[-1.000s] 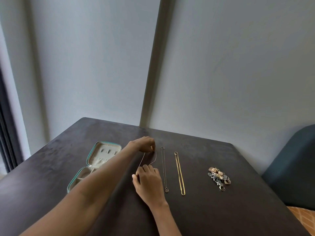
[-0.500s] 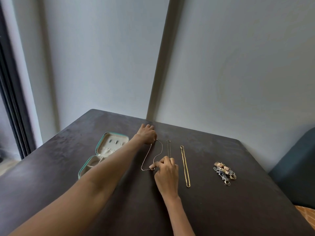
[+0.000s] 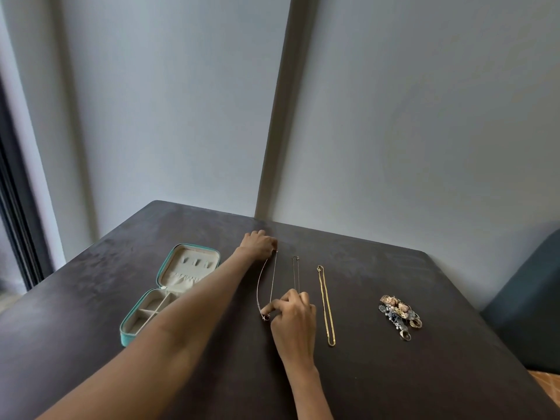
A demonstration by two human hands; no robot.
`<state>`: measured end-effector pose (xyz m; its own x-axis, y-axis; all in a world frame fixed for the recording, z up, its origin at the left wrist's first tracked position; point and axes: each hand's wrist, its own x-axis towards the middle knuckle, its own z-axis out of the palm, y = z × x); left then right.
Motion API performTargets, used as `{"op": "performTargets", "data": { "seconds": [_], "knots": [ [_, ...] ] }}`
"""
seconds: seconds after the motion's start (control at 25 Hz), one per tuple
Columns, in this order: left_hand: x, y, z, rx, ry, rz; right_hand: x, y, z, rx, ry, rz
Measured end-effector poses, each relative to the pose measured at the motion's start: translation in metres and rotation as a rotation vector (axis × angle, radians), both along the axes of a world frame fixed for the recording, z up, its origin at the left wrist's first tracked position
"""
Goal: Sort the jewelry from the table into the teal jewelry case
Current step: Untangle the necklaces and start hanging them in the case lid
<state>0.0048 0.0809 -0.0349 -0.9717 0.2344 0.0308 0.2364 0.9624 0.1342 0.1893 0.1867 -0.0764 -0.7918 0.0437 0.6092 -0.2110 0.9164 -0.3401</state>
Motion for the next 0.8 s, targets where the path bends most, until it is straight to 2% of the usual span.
{"op": "performTargets", "data": {
  "seconds": [0.24,0.52,0.8],
  "knots": [
    [-0.002,-0.001,-0.001,0.07,-0.047,-0.005,0.001,0.002,0.001,-0.063,-0.048,-0.004],
    [0.004,-0.004,0.002,0.026,-0.084,-0.045,0.007,0.001,0.008,-0.066,-0.111,0.013],
    [0.007,-0.002,0.0,0.02,-0.069,-0.02,0.009,0.001,0.005,-0.068,-0.054,-0.016]
  ]
}}
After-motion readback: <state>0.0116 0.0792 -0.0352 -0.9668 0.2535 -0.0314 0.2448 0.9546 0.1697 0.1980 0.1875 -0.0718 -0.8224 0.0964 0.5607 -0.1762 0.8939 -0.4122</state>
